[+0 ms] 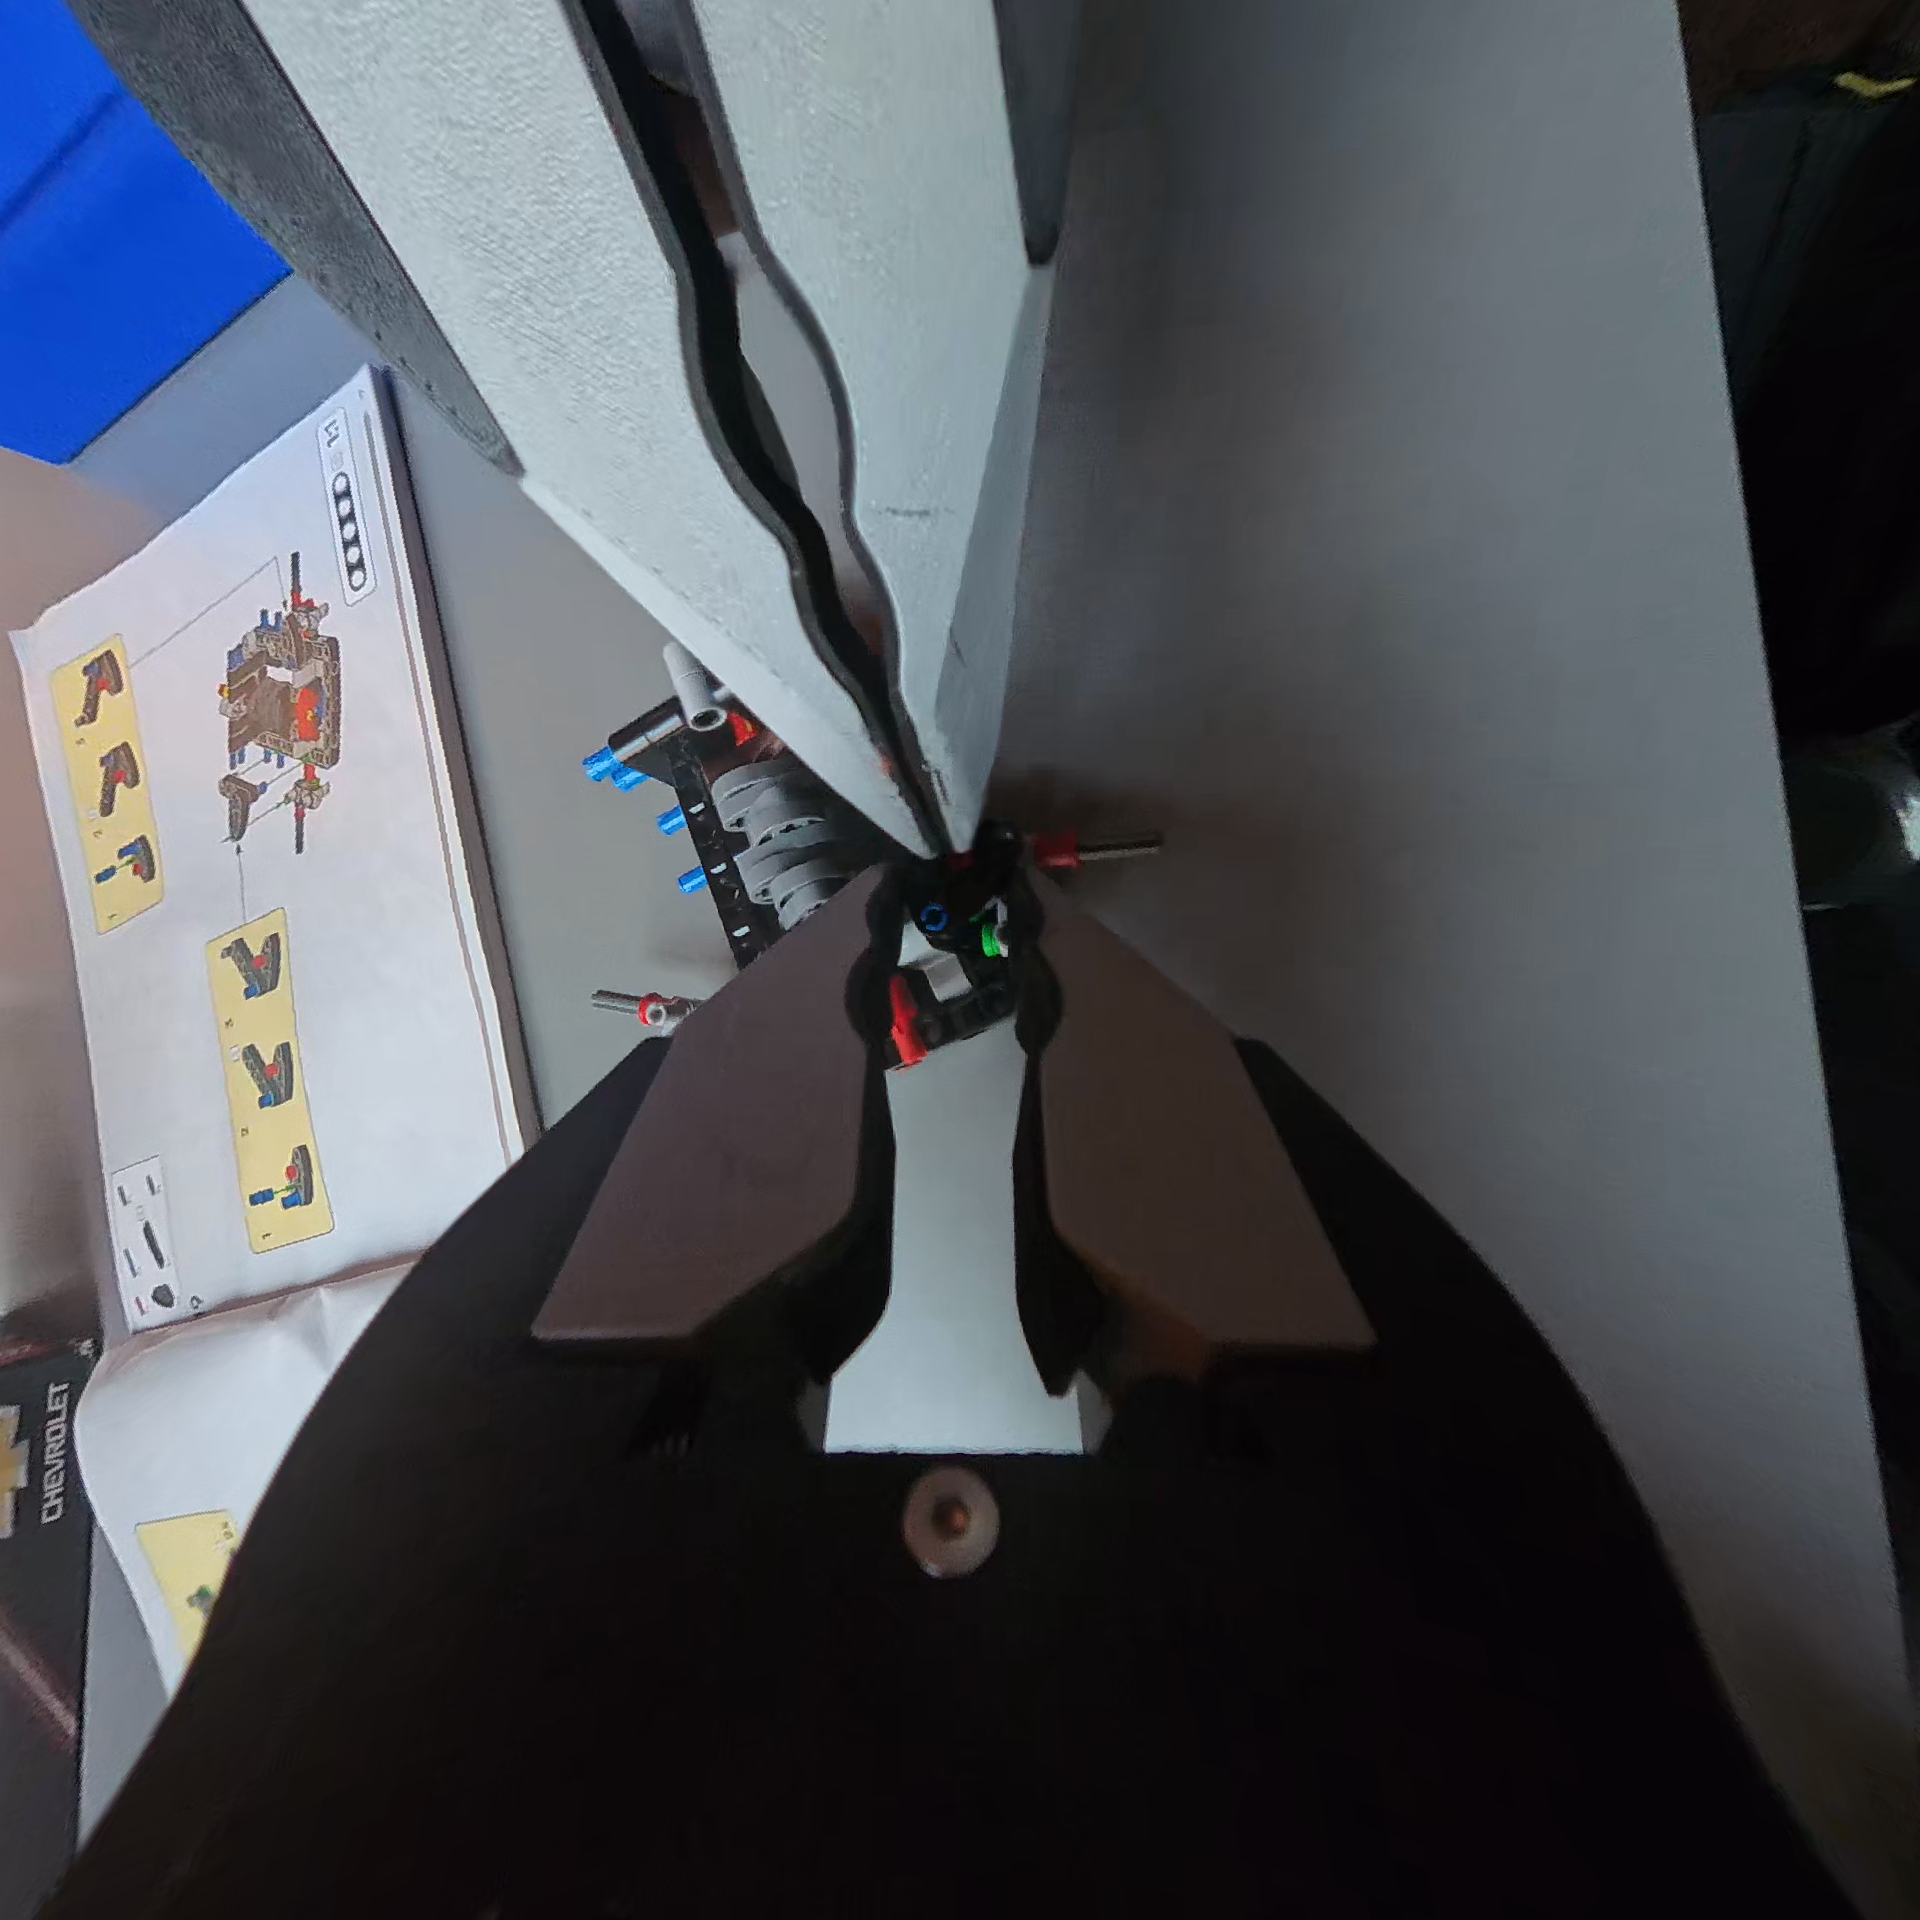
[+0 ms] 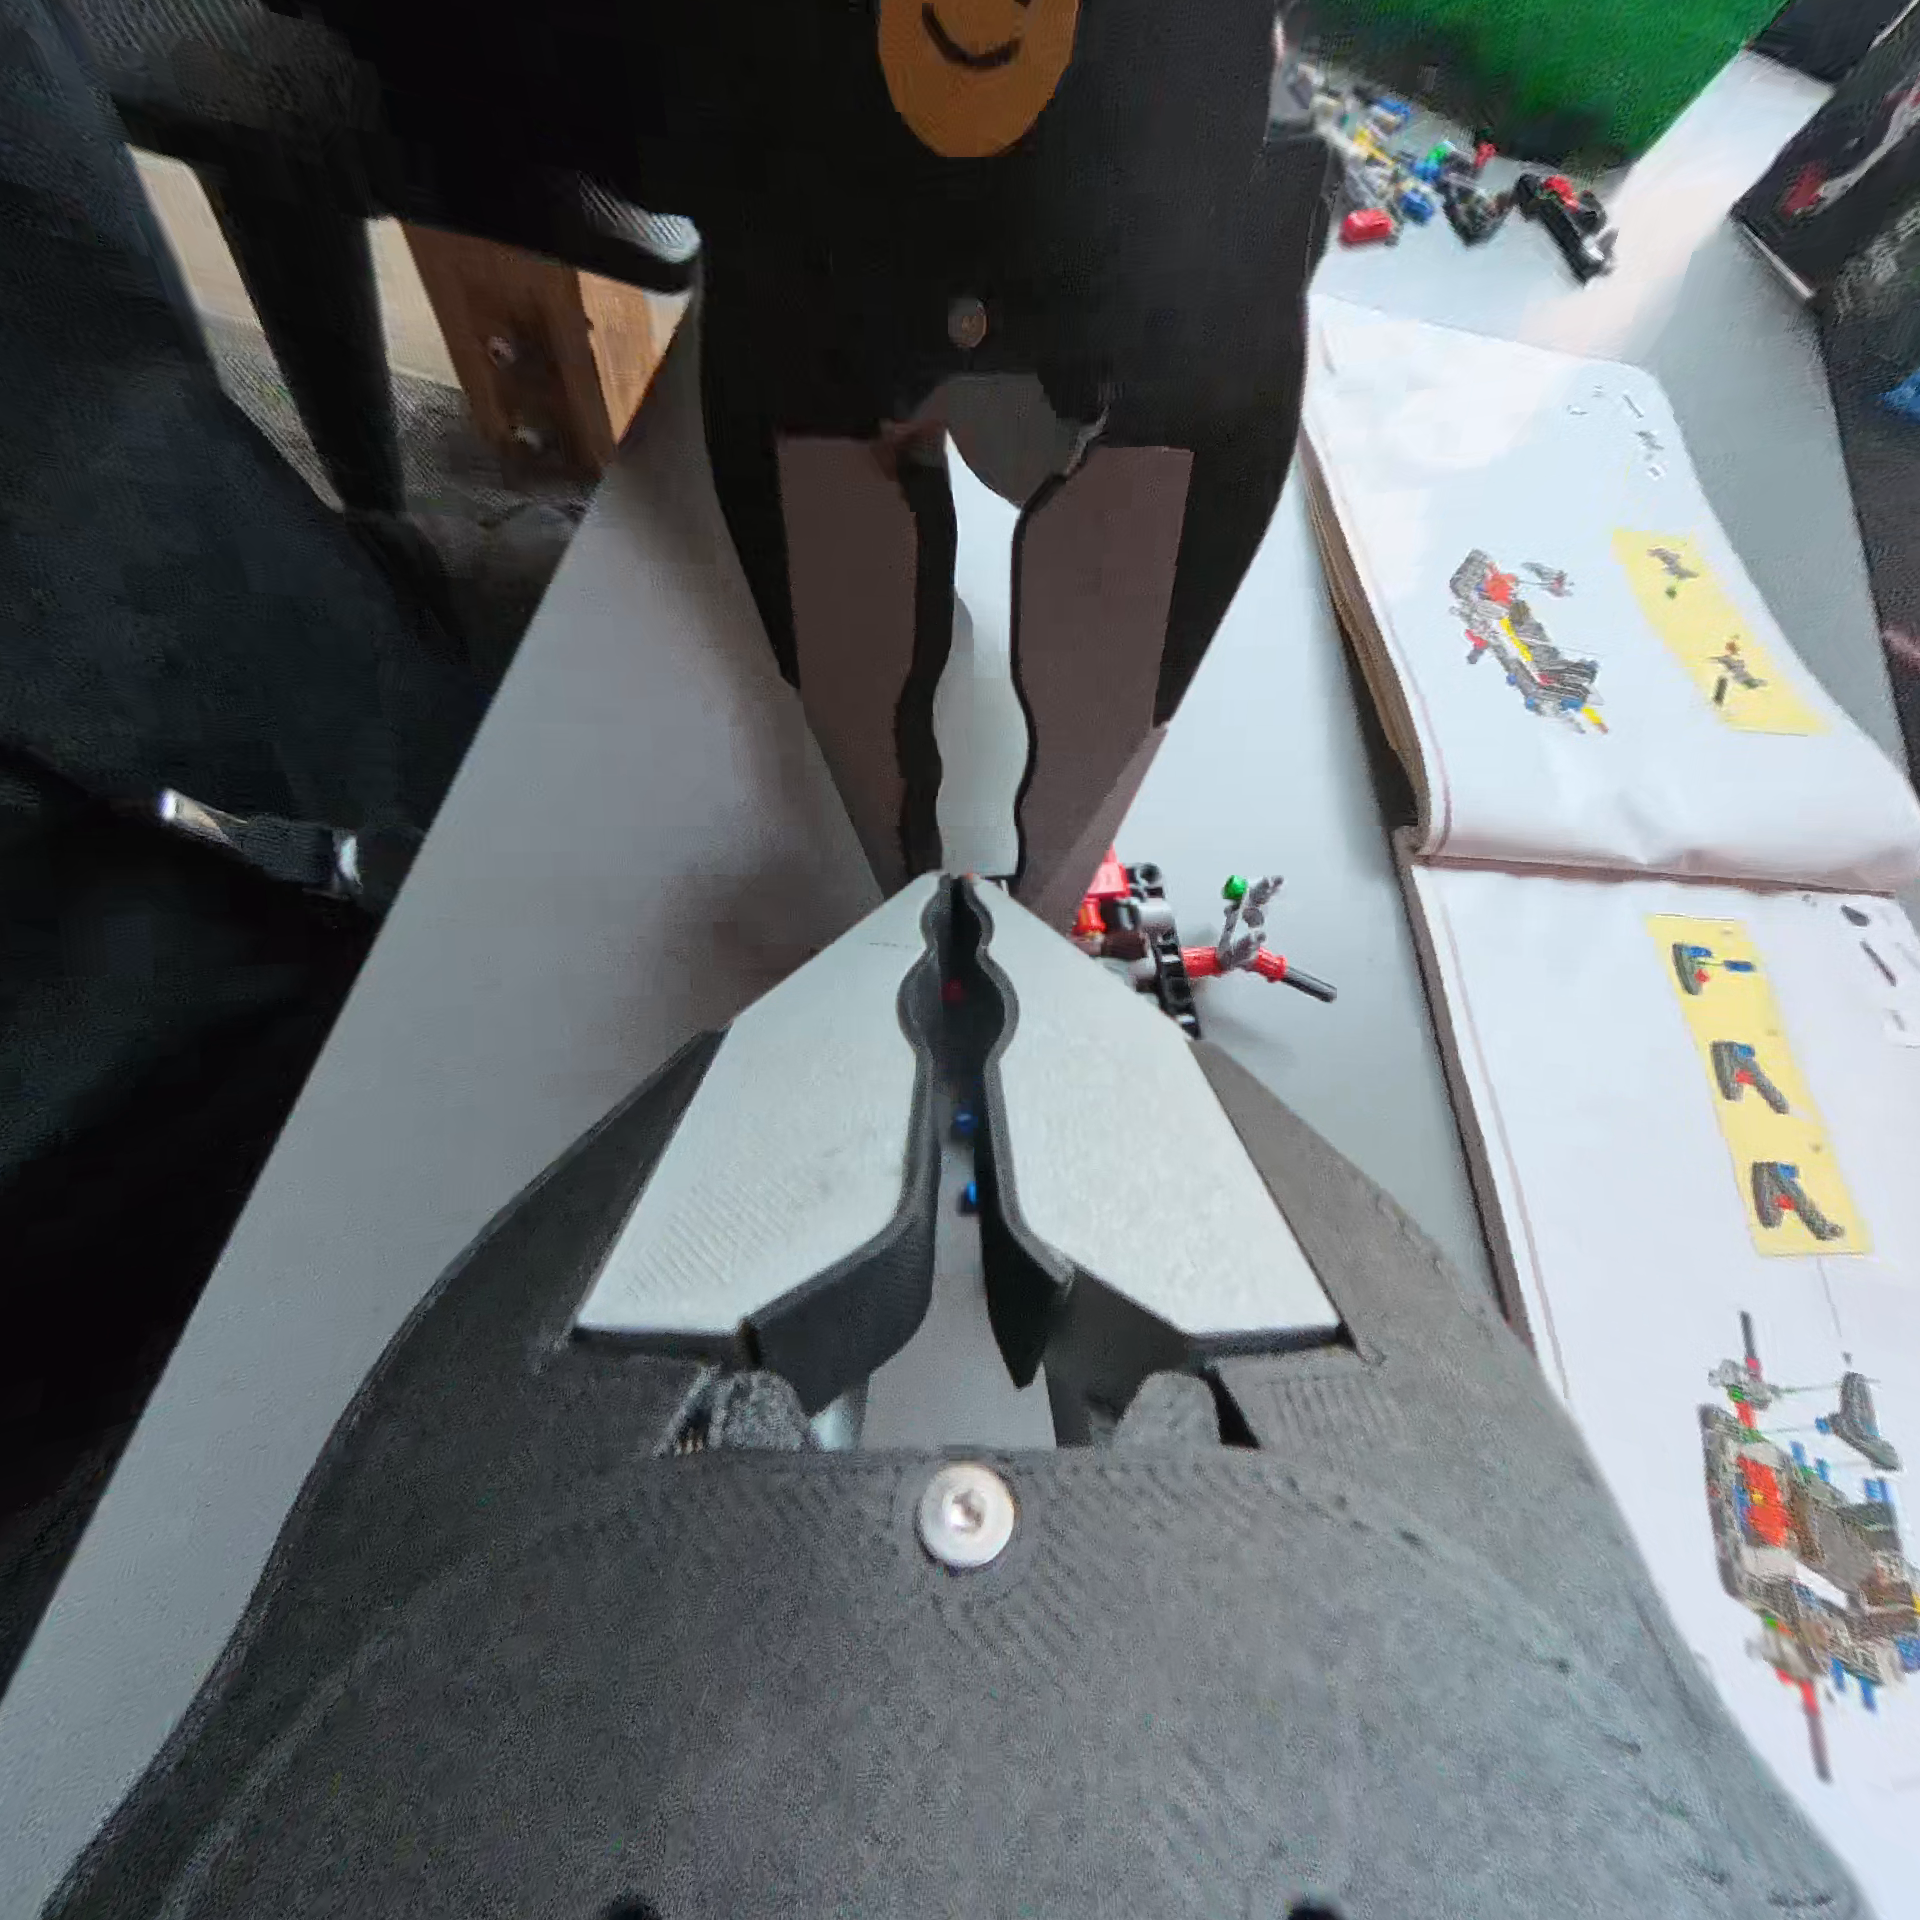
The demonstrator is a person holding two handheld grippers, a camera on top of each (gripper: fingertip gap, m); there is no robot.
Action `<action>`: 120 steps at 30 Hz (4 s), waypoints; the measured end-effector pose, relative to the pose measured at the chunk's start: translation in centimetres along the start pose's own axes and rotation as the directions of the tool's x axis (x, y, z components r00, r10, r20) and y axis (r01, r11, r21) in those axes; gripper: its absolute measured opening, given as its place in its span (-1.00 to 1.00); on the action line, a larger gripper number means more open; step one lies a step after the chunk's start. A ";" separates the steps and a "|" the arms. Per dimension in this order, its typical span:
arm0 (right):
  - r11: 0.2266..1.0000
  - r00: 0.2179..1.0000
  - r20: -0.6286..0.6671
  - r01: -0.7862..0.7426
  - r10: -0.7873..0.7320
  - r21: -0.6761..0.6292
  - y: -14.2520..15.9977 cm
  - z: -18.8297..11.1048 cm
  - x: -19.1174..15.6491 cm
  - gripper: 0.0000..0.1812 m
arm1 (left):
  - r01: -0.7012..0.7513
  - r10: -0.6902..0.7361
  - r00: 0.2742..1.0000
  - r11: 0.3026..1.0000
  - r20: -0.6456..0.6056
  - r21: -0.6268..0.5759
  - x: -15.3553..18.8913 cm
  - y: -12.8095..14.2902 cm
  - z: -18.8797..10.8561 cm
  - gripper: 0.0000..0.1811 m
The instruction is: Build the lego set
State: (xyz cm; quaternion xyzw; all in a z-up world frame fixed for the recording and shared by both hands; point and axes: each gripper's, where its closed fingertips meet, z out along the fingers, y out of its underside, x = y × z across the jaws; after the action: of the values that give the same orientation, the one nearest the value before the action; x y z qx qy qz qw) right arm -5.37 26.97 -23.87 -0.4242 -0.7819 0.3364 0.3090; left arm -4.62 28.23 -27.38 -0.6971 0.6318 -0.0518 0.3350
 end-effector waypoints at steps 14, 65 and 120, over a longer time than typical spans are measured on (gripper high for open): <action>0.983 0.994 -0.014 -0.109 0.108 -0.147 3.2 0.4 0.7 -1.00 | 0.012 -0.013 1.000 0.999 -0.011 -0.029 -0.1 -0.1 0.2 -0.82; 0.984 0.985 0.006 -0.171 0.171 -0.044 3.1 -0.6 0.2 -0.87 | 0.127 -0.127 0.991 0.992 -0.038 0.012 -0.5 -1.0 0.3 -0.81; 0.964 0.958 -0.115 -0.265 0.261 -0.019 3.5 0.2 0.5 -0.91 | 0.132 -0.157 0.983 0.962 0.090 0.240 -0.9 0.6 -1.5 -0.81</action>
State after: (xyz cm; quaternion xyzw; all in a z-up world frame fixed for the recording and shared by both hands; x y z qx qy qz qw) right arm -4.19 28.79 -26.67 -0.5478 -0.7057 0.3367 0.2975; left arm -6.01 28.45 -26.27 -0.6992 0.5496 -0.1120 0.4434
